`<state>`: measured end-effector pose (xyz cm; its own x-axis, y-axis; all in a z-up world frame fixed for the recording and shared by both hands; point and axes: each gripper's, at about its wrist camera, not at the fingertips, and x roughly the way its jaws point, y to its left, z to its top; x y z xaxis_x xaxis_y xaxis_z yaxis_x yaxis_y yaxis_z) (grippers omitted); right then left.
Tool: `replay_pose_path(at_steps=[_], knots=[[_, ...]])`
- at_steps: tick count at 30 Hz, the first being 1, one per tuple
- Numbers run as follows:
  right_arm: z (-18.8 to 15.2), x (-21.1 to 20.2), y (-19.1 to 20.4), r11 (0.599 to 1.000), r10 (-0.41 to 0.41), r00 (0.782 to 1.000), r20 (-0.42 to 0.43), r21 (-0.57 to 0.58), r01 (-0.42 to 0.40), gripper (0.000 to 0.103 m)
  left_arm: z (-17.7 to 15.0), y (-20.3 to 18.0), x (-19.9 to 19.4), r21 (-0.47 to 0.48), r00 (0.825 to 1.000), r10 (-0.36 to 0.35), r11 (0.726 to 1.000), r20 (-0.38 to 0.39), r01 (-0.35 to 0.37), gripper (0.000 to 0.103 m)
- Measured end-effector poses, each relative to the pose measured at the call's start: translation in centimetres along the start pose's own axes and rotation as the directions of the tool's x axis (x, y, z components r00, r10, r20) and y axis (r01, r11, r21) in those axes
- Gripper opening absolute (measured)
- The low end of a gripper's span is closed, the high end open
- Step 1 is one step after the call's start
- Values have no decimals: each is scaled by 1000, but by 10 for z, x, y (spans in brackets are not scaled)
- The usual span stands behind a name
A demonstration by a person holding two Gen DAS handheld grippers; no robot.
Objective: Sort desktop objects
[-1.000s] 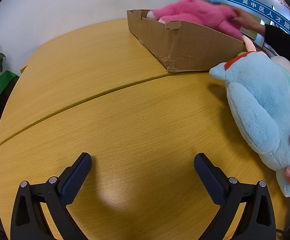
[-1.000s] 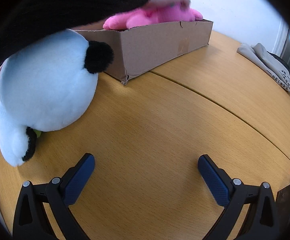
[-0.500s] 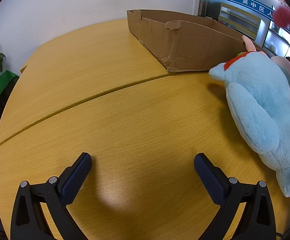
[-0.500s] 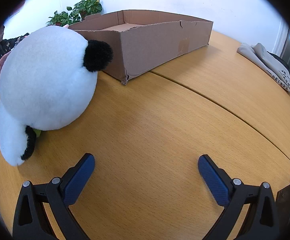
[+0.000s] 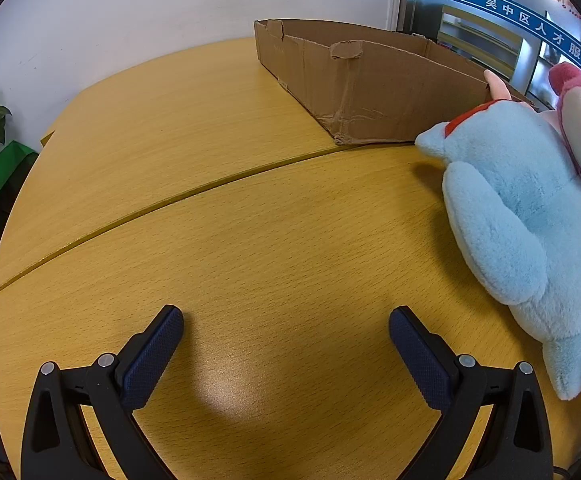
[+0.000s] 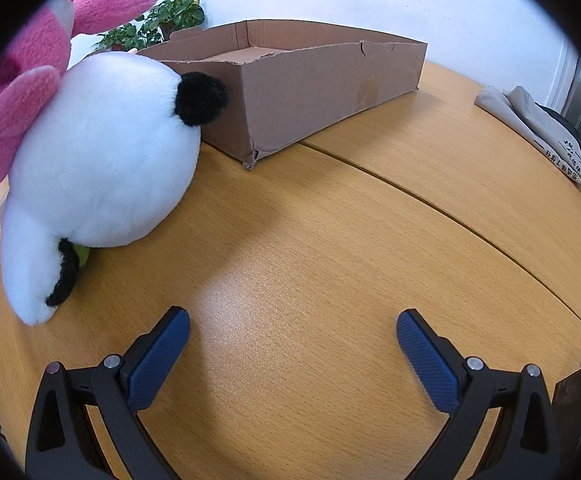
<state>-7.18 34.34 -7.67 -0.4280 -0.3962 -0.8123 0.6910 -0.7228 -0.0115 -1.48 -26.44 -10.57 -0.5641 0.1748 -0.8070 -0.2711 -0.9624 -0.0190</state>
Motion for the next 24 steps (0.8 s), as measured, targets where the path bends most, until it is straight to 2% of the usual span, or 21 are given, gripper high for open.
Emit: replay_pose_path(at_steps=[24], knots=[[0,0,1,1000,0,1000,0,0,0,103,2,0,3,0,1000,0,1000,0,0,103]])
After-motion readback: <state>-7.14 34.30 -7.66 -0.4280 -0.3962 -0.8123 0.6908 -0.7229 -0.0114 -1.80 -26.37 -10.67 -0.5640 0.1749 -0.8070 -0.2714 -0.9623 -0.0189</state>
